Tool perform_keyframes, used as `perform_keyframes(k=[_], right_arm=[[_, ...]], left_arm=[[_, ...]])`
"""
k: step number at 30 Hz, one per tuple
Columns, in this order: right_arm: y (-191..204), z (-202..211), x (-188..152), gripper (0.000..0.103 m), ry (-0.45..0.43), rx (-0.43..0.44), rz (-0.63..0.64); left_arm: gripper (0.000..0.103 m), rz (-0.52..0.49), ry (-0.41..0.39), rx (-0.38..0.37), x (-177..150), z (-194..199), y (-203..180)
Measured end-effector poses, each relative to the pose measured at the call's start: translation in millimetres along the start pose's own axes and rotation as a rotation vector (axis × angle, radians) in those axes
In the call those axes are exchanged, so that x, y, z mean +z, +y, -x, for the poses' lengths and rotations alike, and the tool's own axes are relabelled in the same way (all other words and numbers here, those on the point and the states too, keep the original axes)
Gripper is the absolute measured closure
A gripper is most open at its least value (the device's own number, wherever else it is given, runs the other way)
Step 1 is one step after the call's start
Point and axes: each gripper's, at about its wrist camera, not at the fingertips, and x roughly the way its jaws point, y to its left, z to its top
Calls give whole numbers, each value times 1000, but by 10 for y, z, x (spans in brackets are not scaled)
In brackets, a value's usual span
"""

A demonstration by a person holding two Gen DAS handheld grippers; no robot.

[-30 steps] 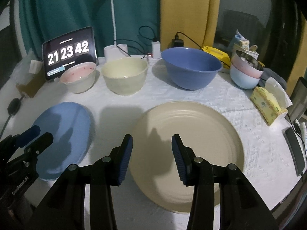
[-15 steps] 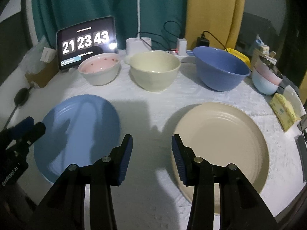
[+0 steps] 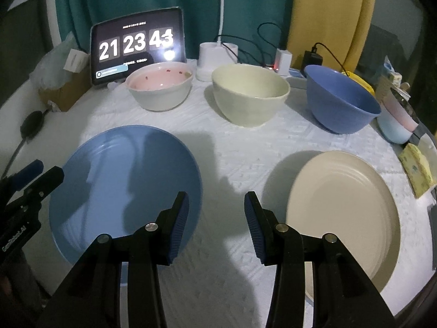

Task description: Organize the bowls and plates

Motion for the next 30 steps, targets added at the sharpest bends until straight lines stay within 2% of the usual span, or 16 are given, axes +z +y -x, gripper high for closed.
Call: perform_keyframes(k=[7,19,27,30], right_arm=[[128,-135,24,58,26,12,17],[160,-327,33,58,64,32,15],[174,-379,32,59,72,61,12],[197,-385,24,65,76,67,22]], left_arm=[[42,7,28,7,-24,-106,84],[42,-21,90,15,-71,-283,17],[43,-40,149,-22,-82,-394,-19],[46,-60,151,-42,-86,-395,-63]])
